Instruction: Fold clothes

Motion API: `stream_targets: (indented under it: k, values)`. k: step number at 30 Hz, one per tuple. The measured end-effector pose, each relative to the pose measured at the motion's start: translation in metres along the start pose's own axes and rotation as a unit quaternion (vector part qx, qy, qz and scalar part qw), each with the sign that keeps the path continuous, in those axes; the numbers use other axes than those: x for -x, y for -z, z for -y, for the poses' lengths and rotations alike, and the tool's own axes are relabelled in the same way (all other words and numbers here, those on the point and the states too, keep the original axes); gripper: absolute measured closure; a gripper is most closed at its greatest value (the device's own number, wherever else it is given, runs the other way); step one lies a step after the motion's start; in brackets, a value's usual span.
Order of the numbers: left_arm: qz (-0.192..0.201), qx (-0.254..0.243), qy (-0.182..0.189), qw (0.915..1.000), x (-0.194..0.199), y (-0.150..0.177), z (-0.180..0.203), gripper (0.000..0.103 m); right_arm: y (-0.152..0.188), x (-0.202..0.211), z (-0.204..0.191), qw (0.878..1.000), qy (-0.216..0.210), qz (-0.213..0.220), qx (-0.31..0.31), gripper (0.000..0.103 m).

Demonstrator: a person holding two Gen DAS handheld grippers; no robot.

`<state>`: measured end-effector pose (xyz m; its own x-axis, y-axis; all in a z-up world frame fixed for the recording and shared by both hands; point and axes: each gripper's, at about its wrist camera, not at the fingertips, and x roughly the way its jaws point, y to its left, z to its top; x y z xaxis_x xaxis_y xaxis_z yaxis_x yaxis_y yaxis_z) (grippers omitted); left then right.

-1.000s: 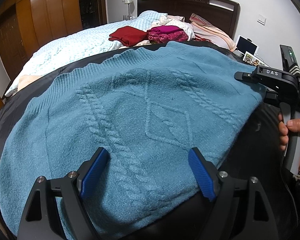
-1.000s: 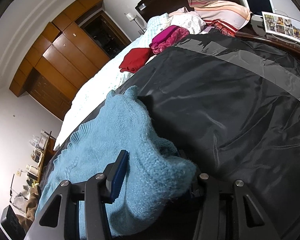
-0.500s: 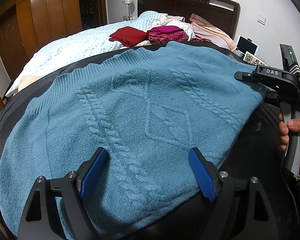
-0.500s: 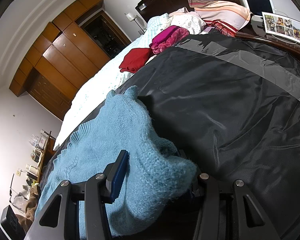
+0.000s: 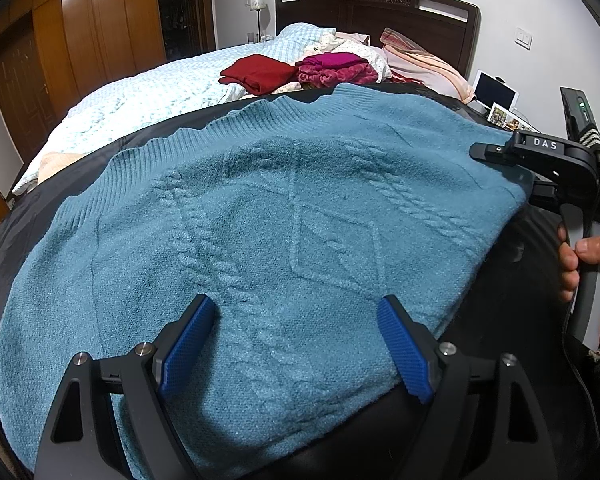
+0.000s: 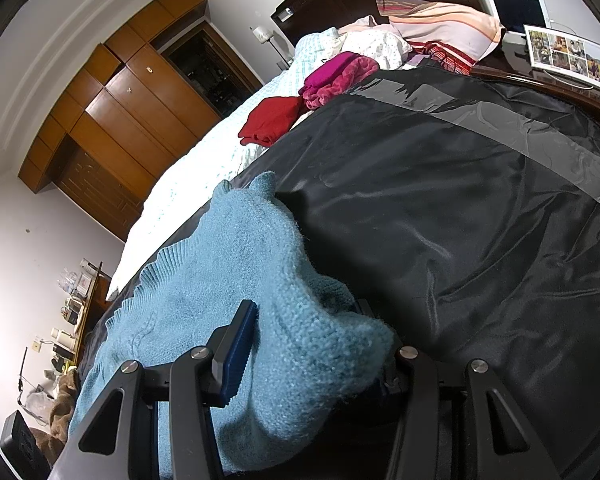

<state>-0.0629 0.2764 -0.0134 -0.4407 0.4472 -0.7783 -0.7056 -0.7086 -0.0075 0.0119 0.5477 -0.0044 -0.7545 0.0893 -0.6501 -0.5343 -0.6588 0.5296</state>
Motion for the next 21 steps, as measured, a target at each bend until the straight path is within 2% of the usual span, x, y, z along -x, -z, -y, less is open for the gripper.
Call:
stream_targets:
  k: [12, 16, 21]
  values:
    - [0.001, -0.001, -0.001, 1.0000, 0.0001, 0.0001, 0.0001, 0.017, -0.0005, -0.0002, -0.0002, 1.000, -0.001, 0.002, 0.003, 0.052]
    - [0.001, -0.001, -0.001, 1.0000, 0.0000, 0.0001, 0.0004, 0.017, 0.0009, 0.0013, 0.0043, 1.000, -0.020, 0.001, -0.015, 0.058]
    - [0.001, -0.001, 0.000, 1.0000, 0.0000, -0.0002, -0.0002, 0.017, -0.0003, 0.0007, 0.0085, 0.999, -0.038, -0.004, -0.035, 0.058]
